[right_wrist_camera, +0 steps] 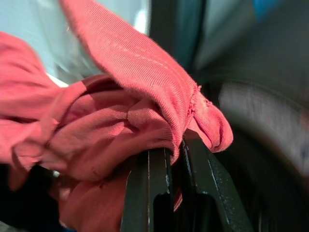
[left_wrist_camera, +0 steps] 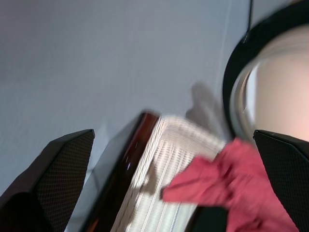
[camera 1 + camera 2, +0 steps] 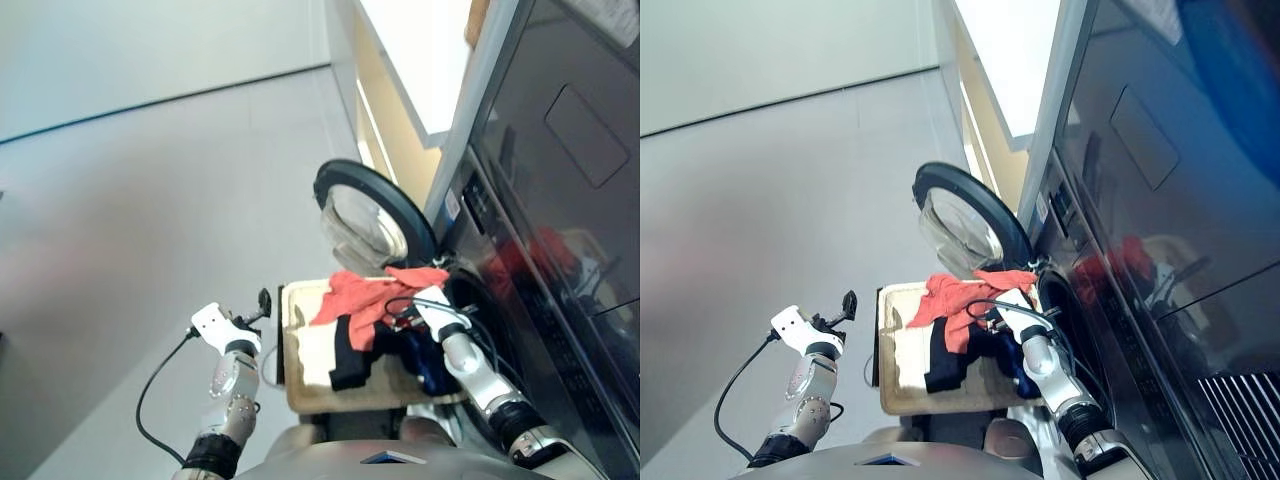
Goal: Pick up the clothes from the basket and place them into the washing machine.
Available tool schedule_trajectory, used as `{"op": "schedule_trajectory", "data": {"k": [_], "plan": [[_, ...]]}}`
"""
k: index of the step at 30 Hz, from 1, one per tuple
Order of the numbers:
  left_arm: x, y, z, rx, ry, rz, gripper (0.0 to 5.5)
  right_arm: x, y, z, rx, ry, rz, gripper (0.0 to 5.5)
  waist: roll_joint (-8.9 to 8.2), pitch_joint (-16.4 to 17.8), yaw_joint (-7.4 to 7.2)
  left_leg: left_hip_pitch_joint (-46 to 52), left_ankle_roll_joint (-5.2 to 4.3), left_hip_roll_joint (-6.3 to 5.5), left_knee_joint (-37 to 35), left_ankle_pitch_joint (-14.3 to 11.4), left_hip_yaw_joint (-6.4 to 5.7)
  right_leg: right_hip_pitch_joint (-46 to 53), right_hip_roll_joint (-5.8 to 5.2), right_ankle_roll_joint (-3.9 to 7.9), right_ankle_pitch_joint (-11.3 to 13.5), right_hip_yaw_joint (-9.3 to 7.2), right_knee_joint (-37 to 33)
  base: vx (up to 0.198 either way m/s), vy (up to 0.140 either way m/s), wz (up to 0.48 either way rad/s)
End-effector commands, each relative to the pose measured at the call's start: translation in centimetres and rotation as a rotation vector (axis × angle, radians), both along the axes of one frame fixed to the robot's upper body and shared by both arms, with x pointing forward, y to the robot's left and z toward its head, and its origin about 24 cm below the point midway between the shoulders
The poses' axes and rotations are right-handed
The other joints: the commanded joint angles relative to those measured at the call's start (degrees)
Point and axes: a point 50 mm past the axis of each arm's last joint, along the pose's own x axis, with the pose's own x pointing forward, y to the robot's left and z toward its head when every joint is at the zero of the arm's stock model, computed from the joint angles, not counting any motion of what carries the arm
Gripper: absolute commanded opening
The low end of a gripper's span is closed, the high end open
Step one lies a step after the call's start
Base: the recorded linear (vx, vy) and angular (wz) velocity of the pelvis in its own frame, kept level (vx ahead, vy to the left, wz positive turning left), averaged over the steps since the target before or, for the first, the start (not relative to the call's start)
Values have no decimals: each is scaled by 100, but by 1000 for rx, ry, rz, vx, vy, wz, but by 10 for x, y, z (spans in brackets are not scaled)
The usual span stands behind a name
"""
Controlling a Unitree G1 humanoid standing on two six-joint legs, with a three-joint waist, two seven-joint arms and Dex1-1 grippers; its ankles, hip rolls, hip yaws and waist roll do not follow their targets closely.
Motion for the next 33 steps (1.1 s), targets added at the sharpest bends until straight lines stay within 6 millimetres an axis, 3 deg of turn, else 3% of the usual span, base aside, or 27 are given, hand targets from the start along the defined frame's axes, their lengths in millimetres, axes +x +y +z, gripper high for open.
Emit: {"op": "schedule_trajectory", "data": {"k": [1,6,11,14,17,18,19,20,22,24,25,27,30,31,33], "plan": [[30,2,25,97,-123,-8,550,36,16,35,161,-214,-139,0,-502,445,-73,-381,160,-448,850,-698,254,-289,-347,556,-365,309,307,-80,29,-129],[47,-12,39,122,-174,-39,550,56,7,52,219,-285,-283,0,-399,595,-88,-1045,160,-451,1042,-718,321,-1160,-358,525,-459,372,792,-71,25,-181],[59,-18,53,137,-228,-53,550,74,-3,69,239,-333,-376,0,-344,725,-99,-1815,200,-448,1610,-880,309,-1995,-369,487,-574,419,1372,-64,0,89],[65,-19,61,143,-252,-59,550,84,-20,83,270,-369,-488,0,-309,740,-82,-2315,222,-430,2019,-1022,290,-2470,-356,459,-679,453,1729,0,0,0],[69,-17,68,145,-279,-55,550,92,-50,101,357,-417,-671,0,-225,764,-47,-2890,256,-417,2435,-1186,269,-3064,-335,411,-847,486,2195,0,0,0],[69,-17,68,145,-279,-55,550,92,-51,101,357,-417,-671,0,-224,750,-43,-2915,256,-416,2451,-1193,270,-3089,-333,411,-852,488,2207,92,-7,40],[69,-15,72,140,-298,-53,550,97,-62,117,395,-476,-736,0,-159,753,-9,-3053,262,-378,2615,-1446,236,-3293,-291,429,-1064,546,2431,93,-1,26],[69,-14,73,140,-299,-53,550,97,-62,118,396,-477,-736,0,-161,727,-3,-3100,263,-378,2630,-1443,242,-3340,-291,429,-1059,553,2443,98,-6,17],[69,-10,74,144,-297,-56,550,99,-88,140,439,-547,-848,0,-113,717,24,-3385,295,-366,2801,-1530,243,-3642,-273,409,-1126,609,2612,0,0,0],[70,-8,73,149,-287,-59,550,91,-115,148,537,-582,-990,0,-81,713,41,-3540,316,-354,2916,-1599,250,-3817,-246,402,-1173,632,2732,0,0,0],[70,-9,74,147,-289,-62,550,91,-117,149,541,-585,-991,0,-75,706,62,-3571,316,-349,2940,-1613,255,-3849,-242,402,-1182,637,2752,0,0,0],[71,-6,73,138,-278,-49,550,85,-139,170,650,-716,-1106,0,-44,704,43,-3693,337,-316,3009,-1656,273,-4045,-193,391,-1211,707,2855,0,0,0],[71,-7,75,128,-287,-57,550,78,-148,182,663,-817,-1143,0,-41,688,38,-3787,355,-296,3070,-1706,300,-4166,-170,393,-1225,760,2880,10,-1,-66],[72,-10,76,128,-298,-64,550,71,-155,199,672,-960,-1174,0,-11,694,6,-3828,369,-309,3091,-1723,293,-4233,-165,394,-1248,783,2921,19,6,-194],[73,-11,76,134,-297,-65,550,67,-156,206,648,-1016,-1186,0,2,666,11,-3868,366,-316,3093,-1729,283,-4302,-170,395,-1279,794,2965,0,0,0]]}}
